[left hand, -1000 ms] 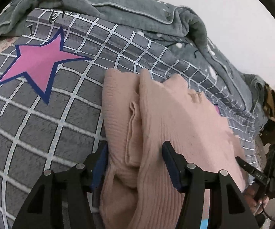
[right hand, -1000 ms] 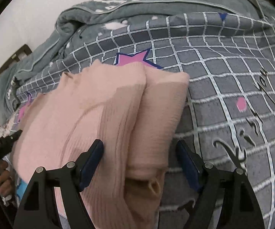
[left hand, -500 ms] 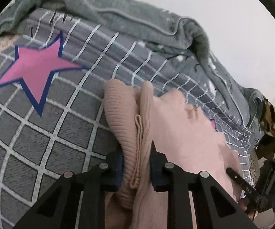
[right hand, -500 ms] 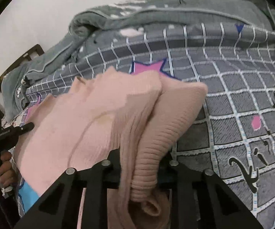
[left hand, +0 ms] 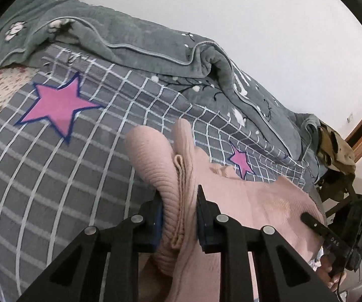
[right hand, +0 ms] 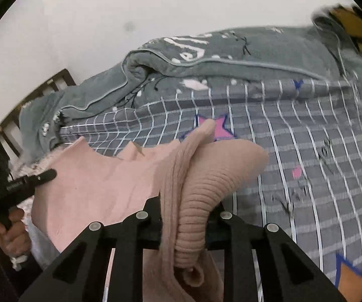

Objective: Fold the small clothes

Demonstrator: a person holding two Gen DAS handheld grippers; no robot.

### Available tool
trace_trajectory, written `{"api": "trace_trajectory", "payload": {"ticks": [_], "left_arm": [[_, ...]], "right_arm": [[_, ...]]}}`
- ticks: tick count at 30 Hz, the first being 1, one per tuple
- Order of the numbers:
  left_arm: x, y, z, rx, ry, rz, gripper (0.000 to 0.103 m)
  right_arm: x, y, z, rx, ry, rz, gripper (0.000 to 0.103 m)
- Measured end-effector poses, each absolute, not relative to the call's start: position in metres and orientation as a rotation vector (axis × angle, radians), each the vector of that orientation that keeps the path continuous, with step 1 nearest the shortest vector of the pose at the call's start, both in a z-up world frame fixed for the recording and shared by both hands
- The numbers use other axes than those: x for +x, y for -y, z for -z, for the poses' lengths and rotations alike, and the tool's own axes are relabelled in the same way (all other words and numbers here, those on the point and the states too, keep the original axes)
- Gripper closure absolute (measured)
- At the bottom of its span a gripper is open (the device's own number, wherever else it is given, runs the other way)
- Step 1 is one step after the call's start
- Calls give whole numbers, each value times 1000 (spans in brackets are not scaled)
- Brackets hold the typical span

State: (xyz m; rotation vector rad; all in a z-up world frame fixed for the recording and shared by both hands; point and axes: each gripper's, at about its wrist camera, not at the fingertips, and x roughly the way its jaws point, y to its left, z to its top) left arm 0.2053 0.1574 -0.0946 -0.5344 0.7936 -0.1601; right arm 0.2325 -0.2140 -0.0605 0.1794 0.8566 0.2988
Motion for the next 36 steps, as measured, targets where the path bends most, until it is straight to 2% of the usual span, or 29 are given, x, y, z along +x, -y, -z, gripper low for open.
{"api": "trace_trajectory", "payload": {"ticks": [11, 15, 22, 25, 30, 36], "left_arm": [[135, -150, 133, -483, -871, 102, 80], [132, -149, 138, -450, -871, 74, 78], [137, -149, 149, -432, -857, 66, 75], [140, -149, 155, -427, -867, 62, 74], [141, -149, 159, -424, -853, 76, 70], [139, -155, 166, -462, -856, 100, 65]], "right_arm": [[156, 223, 114, 114, -941, -287, 80], [154, 226, 124, 95, -945, -223, 71], [130, 223, 90, -26, -888, -102, 67], [107, 203, 65, -103, -777, -48, 66], [83, 156, 56, -111, -725, -170, 65], [72, 87, 102, -223, -740, -259, 64]]}}
